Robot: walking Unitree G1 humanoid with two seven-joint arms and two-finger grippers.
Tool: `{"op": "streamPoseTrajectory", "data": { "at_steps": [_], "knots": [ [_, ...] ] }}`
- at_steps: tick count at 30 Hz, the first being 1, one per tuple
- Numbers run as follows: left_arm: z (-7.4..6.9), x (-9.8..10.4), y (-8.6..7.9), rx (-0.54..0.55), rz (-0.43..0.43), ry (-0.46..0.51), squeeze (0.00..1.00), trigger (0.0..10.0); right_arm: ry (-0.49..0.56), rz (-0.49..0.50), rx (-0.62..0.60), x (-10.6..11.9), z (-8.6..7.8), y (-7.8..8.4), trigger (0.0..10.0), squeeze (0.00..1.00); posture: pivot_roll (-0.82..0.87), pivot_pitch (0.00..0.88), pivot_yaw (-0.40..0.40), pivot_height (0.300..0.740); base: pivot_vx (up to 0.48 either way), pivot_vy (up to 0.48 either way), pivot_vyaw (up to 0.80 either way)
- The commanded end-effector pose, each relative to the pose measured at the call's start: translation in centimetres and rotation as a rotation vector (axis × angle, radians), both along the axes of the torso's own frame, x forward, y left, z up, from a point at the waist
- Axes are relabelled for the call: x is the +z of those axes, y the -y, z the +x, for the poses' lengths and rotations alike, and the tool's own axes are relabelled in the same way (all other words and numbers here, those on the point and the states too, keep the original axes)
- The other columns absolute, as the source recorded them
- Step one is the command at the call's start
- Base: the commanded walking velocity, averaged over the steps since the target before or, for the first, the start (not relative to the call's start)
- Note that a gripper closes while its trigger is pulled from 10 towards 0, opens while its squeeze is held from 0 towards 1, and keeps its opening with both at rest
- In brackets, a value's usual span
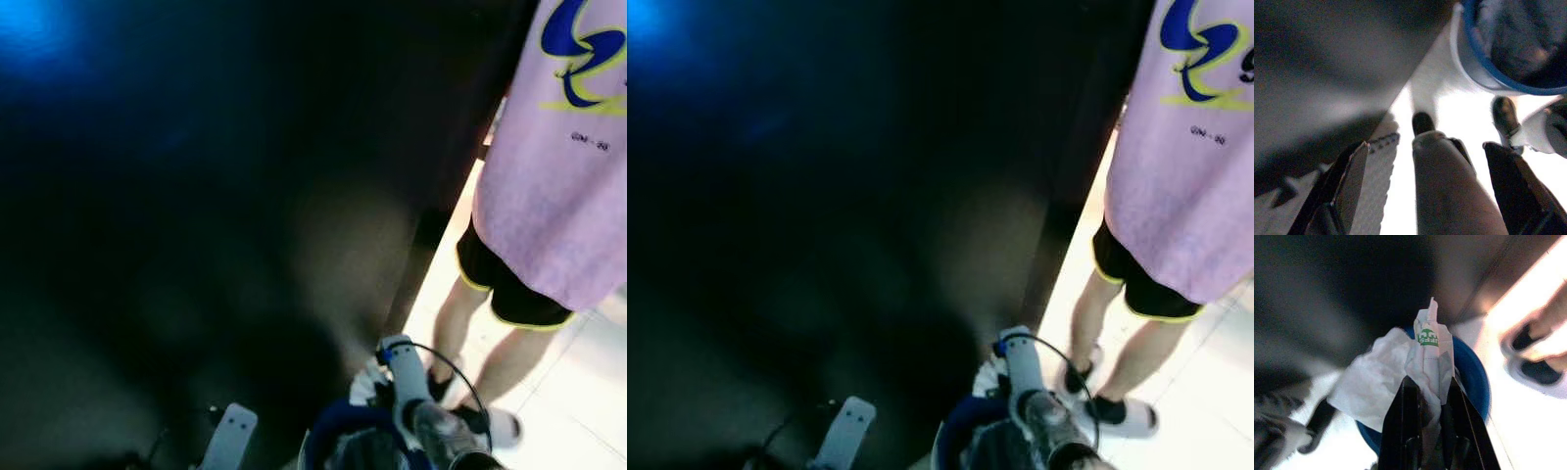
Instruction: Clean up the room
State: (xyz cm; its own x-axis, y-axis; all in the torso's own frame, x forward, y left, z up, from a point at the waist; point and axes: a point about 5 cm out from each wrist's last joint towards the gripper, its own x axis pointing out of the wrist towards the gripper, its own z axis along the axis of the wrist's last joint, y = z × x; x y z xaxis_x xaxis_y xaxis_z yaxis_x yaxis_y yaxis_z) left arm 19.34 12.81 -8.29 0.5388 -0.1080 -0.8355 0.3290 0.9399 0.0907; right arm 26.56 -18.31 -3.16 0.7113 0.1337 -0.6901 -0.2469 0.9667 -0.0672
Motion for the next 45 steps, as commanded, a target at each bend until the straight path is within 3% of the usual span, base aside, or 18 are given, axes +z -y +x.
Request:
{"op": "streamPoseTrajectory", "data": {
  "at_steps": [1, 8, 16, 23, 24, 27, 31, 38, 39, 41, 42, 45],
  "knots": [
    [0.2, 0.1, 0.1, 0.003, -0.011, -0.002, 0.00, 10.0, -0.050, -0.027, 0.017, -0.6, -0.6, 0.0, 10.0, 0.00, 0.04, 0.000, -0.046, 0.740, 0.000, 0.000, 0.00],
    [0.0, 0.0, 0.0, 0.029, -0.005, -0.015, 0.00, 10.0, -0.108, -0.048, 0.060, -1.1, -1.2, -0.1, 10.0, 0.00, 0.04, 0.000, -0.050, 0.740, 0.000, 0.000, 0.00],
    [0.0, -0.1, 0.1, 0.010, 0.009, -0.031, 0.00, 10.0, -0.103, -0.063, 0.060, -0.7, -0.5, -0.5, 10.0, 0.00, 0.04, 0.000, -0.049, 0.740, 0.000, -0.299, 0.00],
    [-0.1, -0.1, 0.2, 0.038, 0.003, -0.031, 0.00, 10.0, -0.110, -0.018, 0.025, -0.5, -0.3, -1.0, 10.0, 0.00, 0.05, 0.000, -0.056, 0.740, 0.000, -0.069, 0.00],
    [-0.1, -0.1, 0.2, 0.029, 0.016, -0.032, 0.00, 10.0, -0.107, 0.016, 0.059, -0.3, 0.2, -2.0, 10.0, 0.00, 0.05, 0.000, -0.058, 0.740, 0.000, 0.000, 0.00],
    [-0.1, -0.1, 0.2, 0.026, 0.020, -0.033, 0.00, 10.0, -0.105, 0.024, 0.080, -0.1, 0.4, -2.4, 10.0, 0.00, 0.05, 0.000, -0.058, 0.740, 0.000, 0.000, 0.00],
    [-0.3, -0.2, 0.2, 0.020, 0.031, -0.039, 0.00, 10.0, -0.108, 0.065, 0.168, 0.4, 1.0, -4.5, 10.0, 0.00, 0.06, 0.009, -0.068, 0.740, 0.000, 0.000, 0.00],
    [-0.5, -0.3, 0.3, 0.010, 0.036, -0.047, 0.00, 10.0, -0.144, 0.079, 0.181, 0.1, 0.6, -5.6, 10.0, 0.00, 0.08, 0.023, -0.081, 0.740, 0.000, 0.000, 0.00],
    [-0.6, -0.3, 0.3, 0.009, 0.037, -0.049, 0.00, 10.0, -0.145, 0.090, 0.178, 0.1, 0.6, -5.8, 10.0, 0.53, 0.08, 0.025, -0.082, 0.740, 0.000, 0.000, 0.00],
    [-0.6, -0.4, 0.3, 0.009, 0.038, -0.050, 0.00, 10.0, -0.142, 0.088, 0.182, 0.2, 0.7, -5.9, 10.0, 0.53, 0.08, 0.025, -0.082, 0.740, 0.000, 0.000, 0.00],
    [-0.6, -0.4, 0.3, 0.009, 0.039, -0.052, 0.00, 10.0, -0.140, 0.074, 0.185, 0.2, 0.7, -5.8, 10.0, 1.00, 0.08, 0.028, -0.083, 0.740, 0.000, 0.000, 0.00],
    [-0.7, -0.4, 0.3, 0.009, 0.040, -0.053, 0.00, 10.0, -0.137, 0.060, 0.186, 0.2, 0.8, -5.8, 10.0, 1.00, 0.08, 0.028, -0.083, 0.740, 0.000, 0.000, 0.00]
  ]
}}
